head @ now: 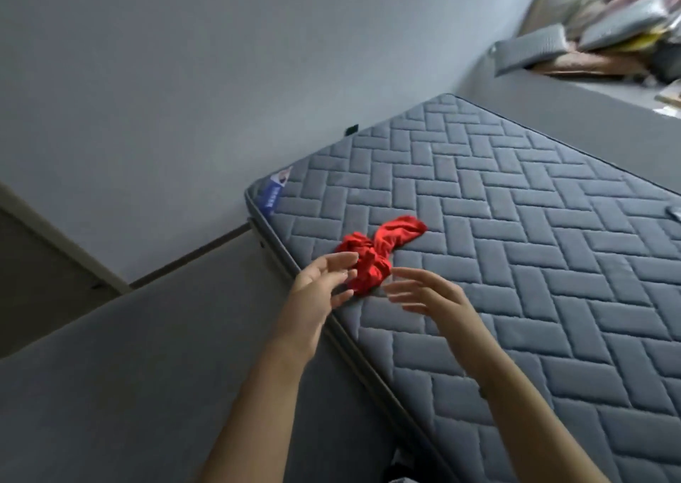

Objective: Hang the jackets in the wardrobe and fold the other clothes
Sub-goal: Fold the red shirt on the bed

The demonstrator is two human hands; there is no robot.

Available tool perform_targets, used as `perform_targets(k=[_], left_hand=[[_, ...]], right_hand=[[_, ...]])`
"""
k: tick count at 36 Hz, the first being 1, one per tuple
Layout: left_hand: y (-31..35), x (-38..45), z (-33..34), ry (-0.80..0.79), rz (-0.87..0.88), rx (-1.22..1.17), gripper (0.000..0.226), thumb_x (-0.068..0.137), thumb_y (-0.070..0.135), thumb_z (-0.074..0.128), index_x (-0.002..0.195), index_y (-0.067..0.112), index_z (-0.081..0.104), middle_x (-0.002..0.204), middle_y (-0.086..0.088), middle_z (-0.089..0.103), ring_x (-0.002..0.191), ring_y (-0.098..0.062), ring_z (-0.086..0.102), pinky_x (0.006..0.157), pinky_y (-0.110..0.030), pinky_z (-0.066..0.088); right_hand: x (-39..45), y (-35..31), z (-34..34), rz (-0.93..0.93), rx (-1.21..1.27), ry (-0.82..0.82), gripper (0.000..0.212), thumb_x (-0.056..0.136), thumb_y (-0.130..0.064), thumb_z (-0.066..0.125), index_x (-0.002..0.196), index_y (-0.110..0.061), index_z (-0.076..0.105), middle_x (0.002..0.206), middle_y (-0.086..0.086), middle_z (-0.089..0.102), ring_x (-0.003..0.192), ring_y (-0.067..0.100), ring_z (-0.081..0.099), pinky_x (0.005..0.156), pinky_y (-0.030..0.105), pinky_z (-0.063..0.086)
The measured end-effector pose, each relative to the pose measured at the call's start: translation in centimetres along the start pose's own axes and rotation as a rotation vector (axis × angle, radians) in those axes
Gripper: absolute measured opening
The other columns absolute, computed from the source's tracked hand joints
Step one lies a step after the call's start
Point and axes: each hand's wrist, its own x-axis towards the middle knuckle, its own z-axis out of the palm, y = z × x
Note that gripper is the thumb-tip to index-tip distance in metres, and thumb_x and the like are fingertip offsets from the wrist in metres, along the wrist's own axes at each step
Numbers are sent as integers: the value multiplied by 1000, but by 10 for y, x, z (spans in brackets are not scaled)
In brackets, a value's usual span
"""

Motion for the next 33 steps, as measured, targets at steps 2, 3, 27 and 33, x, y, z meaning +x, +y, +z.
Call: perform_targets(k=[2,3,27,33], left_hand=[[-14,32,28,-45,-65,24,31,94,-4,44,94,17,66,94,6,69,91,-7,62,78,-23,48],[-21,47,39,-59,-94,33,30,95,-4,44,96,17,66,96,5,69,92,-7,61,78,-23,48],[-233,503,-19,95,-414,541,17,100,8,42,112,14,53,119,-10,58,101,-17,54,92,-33,42],[-297,583,-44,-156,-286,838,60,86,19,71,139,16,43,126,-4,40,118,-14,43,110,-29,32]], right_hand=[[17,9,-31,36,7,74,35,96,5,38,118,-8,62,99,7,72,93,20,66,84,30,48],[24,14,-44,49,13,104,33,97,3,39,116,-11,62,100,8,72,94,21,66,87,33,48],[395,239,-45,441,142,636,25,95,5,47,107,-7,65,112,11,67,94,7,61,81,12,47],[465,318,-32,480,-246,514,72,76,-37,78,138,-15,47,138,-1,48,128,13,44,111,32,34]])
